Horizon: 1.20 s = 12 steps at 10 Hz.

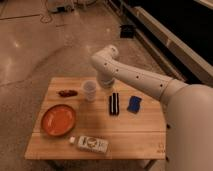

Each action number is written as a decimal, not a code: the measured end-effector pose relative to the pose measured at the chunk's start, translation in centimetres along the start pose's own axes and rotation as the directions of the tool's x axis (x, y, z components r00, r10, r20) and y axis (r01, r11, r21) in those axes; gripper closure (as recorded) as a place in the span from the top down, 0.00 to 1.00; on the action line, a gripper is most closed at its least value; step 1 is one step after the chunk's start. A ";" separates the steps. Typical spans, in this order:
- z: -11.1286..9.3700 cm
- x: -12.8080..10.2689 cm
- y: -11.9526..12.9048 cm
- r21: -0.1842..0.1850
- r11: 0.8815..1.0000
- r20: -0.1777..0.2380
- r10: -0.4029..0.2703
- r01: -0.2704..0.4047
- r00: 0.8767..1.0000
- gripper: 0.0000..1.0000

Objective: Place the ceramic cup in the ceramic bowl

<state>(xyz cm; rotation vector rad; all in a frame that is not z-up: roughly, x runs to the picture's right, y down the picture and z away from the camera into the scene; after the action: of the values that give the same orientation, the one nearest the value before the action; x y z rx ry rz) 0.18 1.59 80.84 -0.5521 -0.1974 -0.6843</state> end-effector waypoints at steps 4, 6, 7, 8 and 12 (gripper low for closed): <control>1.9 -1.4 -1.4 0.022 0.999 0.004 0.037 -0.037 0.999 0.44; 1.6 -2.3 -2.0 0.017 0.999 0.026 0.026 -0.027 0.999 0.44; 1.4 -3.3 -2.4 0.020 1.000 0.034 -0.007 0.006 0.999 0.44; 1.6 -3.8 -2.7 0.025 0.999 0.032 -0.031 0.030 0.999 0.44; 0.3 -4.1 -1.3 0.028 0.999 0.026 -0.044 0.043 0.999 0.44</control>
<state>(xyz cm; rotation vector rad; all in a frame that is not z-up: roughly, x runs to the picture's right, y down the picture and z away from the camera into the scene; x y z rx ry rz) -3.77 3.17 80.21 -0.5316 -0.2437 -0.7157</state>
